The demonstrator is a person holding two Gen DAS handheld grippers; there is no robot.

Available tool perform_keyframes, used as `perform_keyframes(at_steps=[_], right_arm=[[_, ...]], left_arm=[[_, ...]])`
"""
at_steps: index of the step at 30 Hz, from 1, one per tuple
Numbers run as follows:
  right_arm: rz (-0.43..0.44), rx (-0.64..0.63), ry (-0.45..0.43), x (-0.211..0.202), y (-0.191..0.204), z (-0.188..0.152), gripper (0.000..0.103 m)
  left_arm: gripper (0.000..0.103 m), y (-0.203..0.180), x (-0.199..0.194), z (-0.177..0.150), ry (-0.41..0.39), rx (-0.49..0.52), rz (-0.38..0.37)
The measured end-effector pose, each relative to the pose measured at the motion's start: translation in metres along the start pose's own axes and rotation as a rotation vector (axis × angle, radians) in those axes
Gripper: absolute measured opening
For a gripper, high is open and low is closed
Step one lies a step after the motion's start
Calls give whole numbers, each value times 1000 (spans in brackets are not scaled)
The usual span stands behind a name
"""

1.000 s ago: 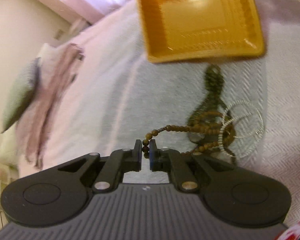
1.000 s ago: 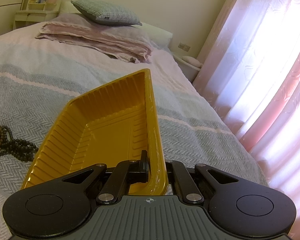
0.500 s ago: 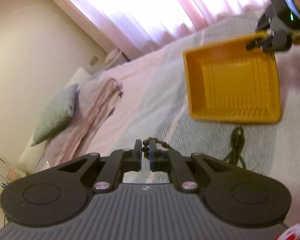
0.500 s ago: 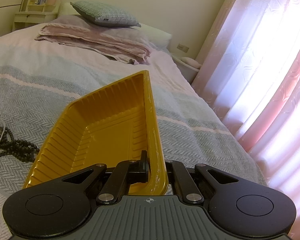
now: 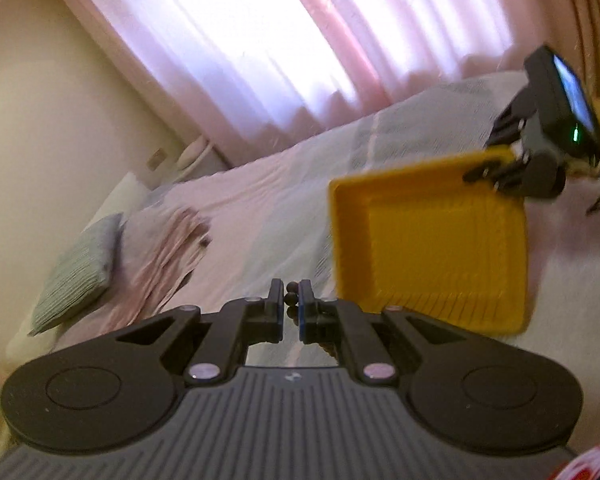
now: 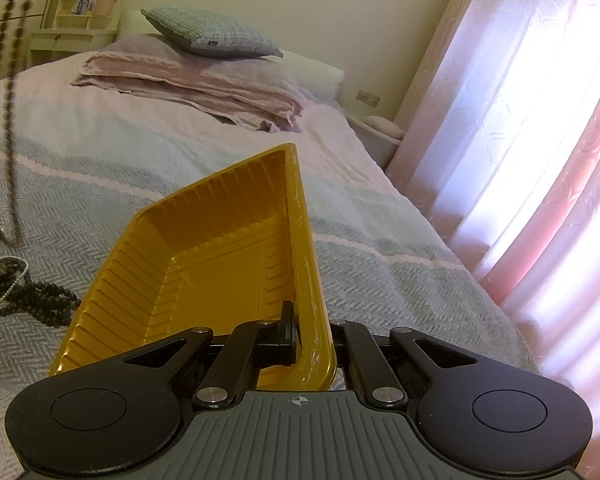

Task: Organize jewelry
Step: 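Close the left gripper on the brown wooden bead strand and lift it, then lower the brown bead strand into the held tray and open the left gripper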

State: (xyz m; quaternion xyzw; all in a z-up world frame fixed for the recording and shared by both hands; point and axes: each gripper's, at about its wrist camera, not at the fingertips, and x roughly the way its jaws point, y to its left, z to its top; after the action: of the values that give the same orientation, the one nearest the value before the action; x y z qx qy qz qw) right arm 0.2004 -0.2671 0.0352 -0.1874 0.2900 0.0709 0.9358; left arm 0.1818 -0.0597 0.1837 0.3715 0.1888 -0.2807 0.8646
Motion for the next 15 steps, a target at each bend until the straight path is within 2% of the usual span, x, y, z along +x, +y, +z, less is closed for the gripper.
perform_keyframes(at_steps=[7, 10, 15], right_arm=[[7, -4, 6, 2, 0, 0, 4], [11, 0, 12, 2, -1, 0, 4], [16, 6, 21, 5, -2, 0, 4]], left_arm=[[6, -21, 39, 44, -84, -39, -88], [6, -37, 66, 53, -66, -38, -135], [6, -58, 108, 49, -10, -45, -195]])
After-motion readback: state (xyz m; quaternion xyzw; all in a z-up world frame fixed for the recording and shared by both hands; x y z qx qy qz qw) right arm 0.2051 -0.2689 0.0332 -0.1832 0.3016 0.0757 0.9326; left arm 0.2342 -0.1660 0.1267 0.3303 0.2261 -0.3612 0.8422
